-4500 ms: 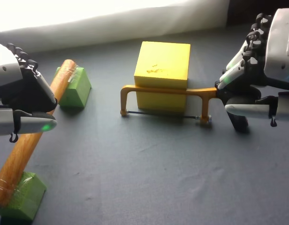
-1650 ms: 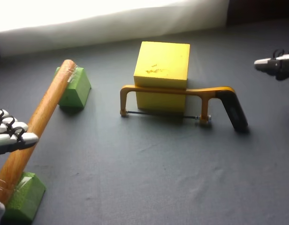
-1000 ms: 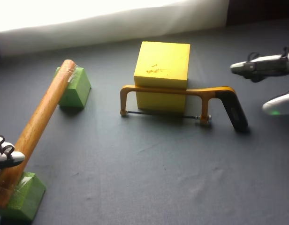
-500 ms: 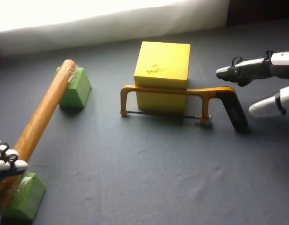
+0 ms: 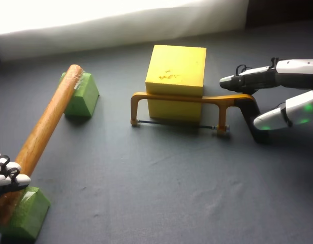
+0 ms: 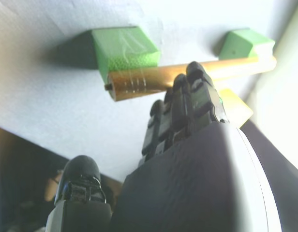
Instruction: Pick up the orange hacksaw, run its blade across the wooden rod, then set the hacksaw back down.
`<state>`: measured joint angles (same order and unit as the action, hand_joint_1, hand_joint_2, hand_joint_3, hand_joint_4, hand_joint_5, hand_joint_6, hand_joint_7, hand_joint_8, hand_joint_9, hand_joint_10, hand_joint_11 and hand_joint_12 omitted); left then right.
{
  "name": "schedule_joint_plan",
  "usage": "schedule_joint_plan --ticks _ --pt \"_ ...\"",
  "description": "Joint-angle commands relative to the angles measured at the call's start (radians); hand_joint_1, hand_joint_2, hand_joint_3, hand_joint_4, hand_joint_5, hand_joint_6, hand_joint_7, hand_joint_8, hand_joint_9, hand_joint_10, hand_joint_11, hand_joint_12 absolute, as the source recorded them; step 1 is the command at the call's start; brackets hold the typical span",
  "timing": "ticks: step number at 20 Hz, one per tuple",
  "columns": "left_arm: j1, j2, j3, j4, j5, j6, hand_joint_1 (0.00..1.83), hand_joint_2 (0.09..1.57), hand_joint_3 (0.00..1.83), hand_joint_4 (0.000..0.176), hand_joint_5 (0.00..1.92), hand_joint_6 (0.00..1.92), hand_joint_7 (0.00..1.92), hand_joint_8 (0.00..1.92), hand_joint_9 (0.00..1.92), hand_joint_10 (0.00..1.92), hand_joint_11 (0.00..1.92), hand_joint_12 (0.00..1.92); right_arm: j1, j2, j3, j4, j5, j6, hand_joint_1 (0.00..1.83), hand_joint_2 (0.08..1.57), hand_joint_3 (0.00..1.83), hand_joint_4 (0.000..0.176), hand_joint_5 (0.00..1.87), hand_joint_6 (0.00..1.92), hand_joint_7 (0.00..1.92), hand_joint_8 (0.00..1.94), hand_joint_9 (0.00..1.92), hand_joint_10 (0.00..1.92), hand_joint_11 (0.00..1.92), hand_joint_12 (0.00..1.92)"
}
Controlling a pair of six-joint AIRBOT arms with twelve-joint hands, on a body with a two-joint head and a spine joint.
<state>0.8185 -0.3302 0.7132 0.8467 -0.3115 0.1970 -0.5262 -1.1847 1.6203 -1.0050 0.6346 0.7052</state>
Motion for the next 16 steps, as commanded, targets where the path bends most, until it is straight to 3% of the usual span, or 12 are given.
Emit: schedule_joint_plan --ticks 1,4,6,12,16 --pt "-0.004 -0.002 0.002 -0.016 -0.037 0.003 0.01 1.23 0.0 0.0 0.02 0.0 0.05 0.0 0.06 0.0 0.0 0.17 0.014 0.002 0.006 0.056 0.057 0.005 0.91 1.2 0.0 0.0 0.16 0.0 0.15 0.0 0.2 0.0 0.0 0.73" --pt "-0.003 -0.002 0.004 -0.016 -0.041 0.003 0.0 1.23 0.0 0.0 0.02 0.0 0.03 0.0 0.03 0.0 0.0 0.09 0.015 -0.013 0.015 0.056 0.056 0.003 0.9 1.19 0.0 0.0 0.16 0.0 0.16 0.0 0.22 0.0 0.0 0.78" --pt "-0.003 -0.002 0.003 -0.016 -0.043 0.003 0.05 1.22 0.0 0.0 0.05 0.0 0.08 0.0 0.07 0.0 0.0 0.21 0.015 -0.026 0.023 0.056 0.052 -0.006 0.93 1.17 0.0 0.0 0.16 0.0 0.18 0.0 0.24 0.01 0.0 0.8" --pt "0.002 -0.003 0.003 -0.002 -0.046 0.003 0.0 1.24 0.0 0.0 0.0 0.0 0.02 0.0 0.02 0.0 0.01 0.07 0.018 -0.053 0.044 0.056 0.041 -0.017 0.95 1.16 0.0 0.0 0.16 0.0 0.17 0.0 0.23 0.0 0.0 0.78" --pt "0.002 -0.003 0.003 -0.002 -0.046 0.003 0.02 1.23 0.0 0.0 0.03 0.0 0.06 0.0 0.06 0.0 0.0 0.2 0.019 -0.066 0.052 0.056 0.034 -0.024 0.9 1.18 0.0 0.0 0.16 0.0 0.16 0.0 0.22 0.0 0.0 0.75"
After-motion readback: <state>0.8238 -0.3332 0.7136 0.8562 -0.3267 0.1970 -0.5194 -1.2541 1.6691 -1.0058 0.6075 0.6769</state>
